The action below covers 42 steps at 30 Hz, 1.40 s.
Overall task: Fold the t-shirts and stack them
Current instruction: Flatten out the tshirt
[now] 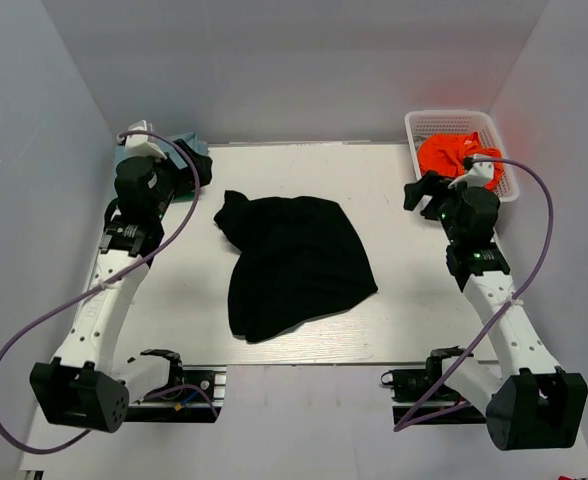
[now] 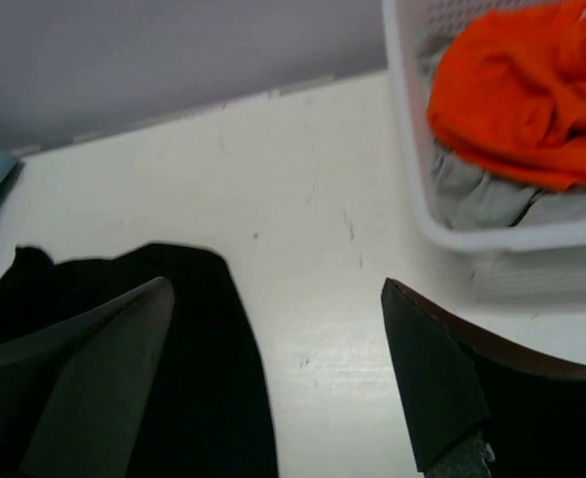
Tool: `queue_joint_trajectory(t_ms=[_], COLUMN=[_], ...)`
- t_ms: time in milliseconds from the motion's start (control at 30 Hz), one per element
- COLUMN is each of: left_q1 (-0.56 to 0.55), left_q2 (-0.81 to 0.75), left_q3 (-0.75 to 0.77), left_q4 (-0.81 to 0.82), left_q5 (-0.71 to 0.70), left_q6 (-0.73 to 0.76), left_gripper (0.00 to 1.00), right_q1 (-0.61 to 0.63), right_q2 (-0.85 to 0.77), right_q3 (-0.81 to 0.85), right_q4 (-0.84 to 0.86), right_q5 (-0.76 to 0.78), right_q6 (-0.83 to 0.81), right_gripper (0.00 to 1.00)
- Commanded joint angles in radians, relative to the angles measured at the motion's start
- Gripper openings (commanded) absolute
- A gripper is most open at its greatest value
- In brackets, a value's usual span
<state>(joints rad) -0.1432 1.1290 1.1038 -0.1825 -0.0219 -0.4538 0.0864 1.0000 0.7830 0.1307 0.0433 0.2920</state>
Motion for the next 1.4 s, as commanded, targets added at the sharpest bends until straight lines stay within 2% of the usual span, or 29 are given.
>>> queue_joint_trajectory(t_ms=[0,100,267,333,433,600,700,900,1033,1367], left_q1=[0.002,-0.016,-0.016,-0.025,-0.036,-0.085,-0.11,-0.163,-0.214,-0.294], left_q2=[-0.067,-0.078,0.037,0.099,0.109,0.026,0.026,0.101,0.152,0.273], left_q3=[-0.016,-0.027,-0.007,-0.065,-0.171,-0.304,-0.383,-0.404,-0.444,-0.466], left_q4=[-0.068,-0.158,-0.507,-0.586,-0.675,-0.773,-0.773,-0.703,-0.693,-0.617], left_q5=[0.121,0.146,0.25,0.289,0.324,0.312,0.342,0.332,0.304,0.234], left_q6=[0.0,-0.019,-0.081,-0.112,-0.13,-0.172,-0.195,-0.195,-0.195,-0.247], left_gripper=[1.0,1.0,1.0,1.0,1.0,0.98,0.87,0.8,0.77,0.59], right_q1=[0.001,0.001,0.001,0.006,0.01,0.073,0.137,0.266,0.306,0.352], right_q2=[0.026,0.048,0.1,0.136,0.178,0.282,0.322,0.388,0.394,0.445], right_q3=[0.036,0.056,0.105,0.128,0.157,0.183,0.171,0.127,0.108,0.018], right_q4=[-0.088,-0.126,-0.275,-0.348,-0.416,-0.586,-0.634,-0.622,-0.645,-0.655], right_q5=[-0.112,-0.109,-0.08,-0.109,-0.131,-0.054,-0.048,-0.074,-0.059,-0.014], right_q6=[0.047,0.058,0.067,0.044,0.071,0.068,0.084,0.13,0.148,0.153], right_gripper=[0.9,0.9,0.9,0.9,0.9,0.9,0.9,0.9,0.9,0.88])
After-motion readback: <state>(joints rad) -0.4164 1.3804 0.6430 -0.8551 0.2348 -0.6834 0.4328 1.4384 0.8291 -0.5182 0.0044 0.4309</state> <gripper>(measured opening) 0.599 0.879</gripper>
